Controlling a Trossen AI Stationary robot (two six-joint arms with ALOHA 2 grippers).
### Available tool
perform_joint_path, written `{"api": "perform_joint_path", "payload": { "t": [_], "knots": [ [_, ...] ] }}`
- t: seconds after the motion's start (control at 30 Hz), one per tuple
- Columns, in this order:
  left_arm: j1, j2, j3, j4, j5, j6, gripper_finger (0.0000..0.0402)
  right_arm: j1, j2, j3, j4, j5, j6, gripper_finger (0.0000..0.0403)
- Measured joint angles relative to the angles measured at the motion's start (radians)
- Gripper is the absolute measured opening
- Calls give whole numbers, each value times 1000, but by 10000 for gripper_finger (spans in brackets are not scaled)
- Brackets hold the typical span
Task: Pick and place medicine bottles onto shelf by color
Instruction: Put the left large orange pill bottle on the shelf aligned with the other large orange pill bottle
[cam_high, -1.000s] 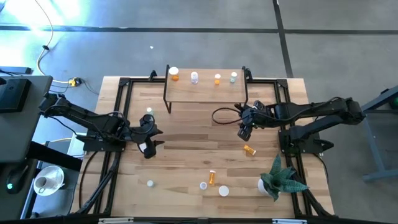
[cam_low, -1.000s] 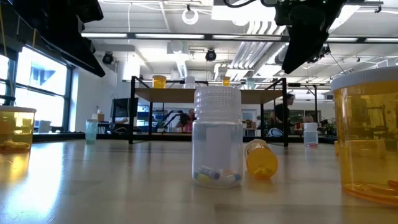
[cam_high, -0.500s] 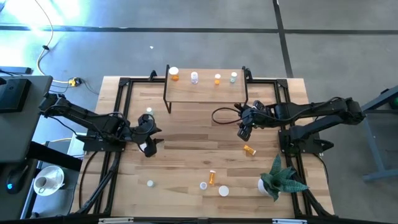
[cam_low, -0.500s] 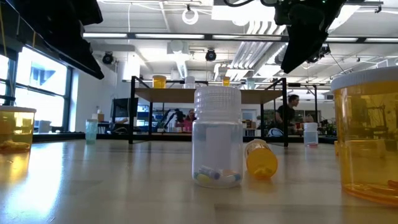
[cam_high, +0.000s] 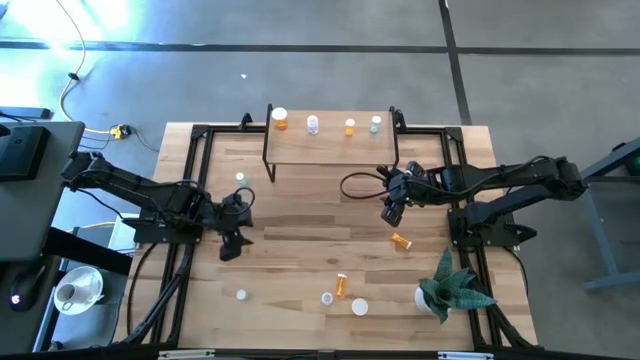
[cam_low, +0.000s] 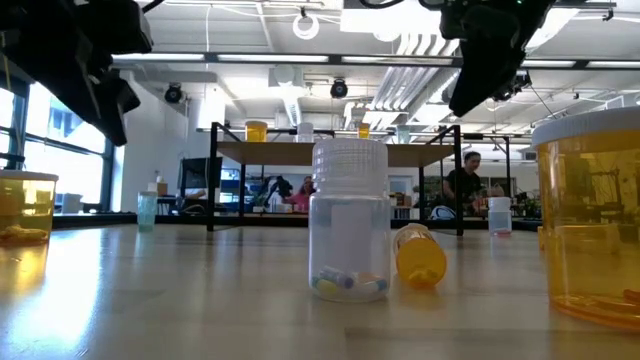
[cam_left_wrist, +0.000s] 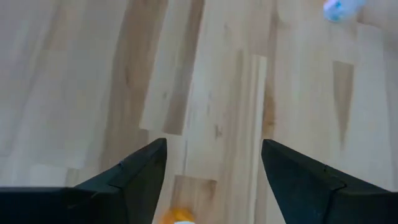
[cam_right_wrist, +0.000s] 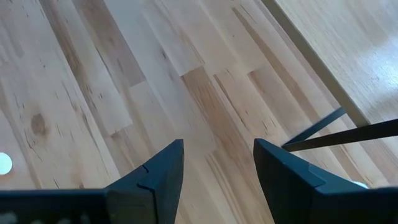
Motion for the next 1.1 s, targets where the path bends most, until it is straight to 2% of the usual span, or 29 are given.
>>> {"api": "perform_joint_path", "payload": {
  "t": [0.4,0.67,0.8,1.1],
  "knots": [
    [-68,7,0,-11,48,-19,255,0,0,0,14,0,-19,185],
    [-120,6,0,-201,-11,-138,255,0,0,0,20,0,-19,185],
    [-121,6,3,-262,-7,-172,255,0,0,0,24,0,-19,185],
    [-121,6,129,-386,-24,-176,255,0,0,0,32,0,-19,185]
  ]
}}
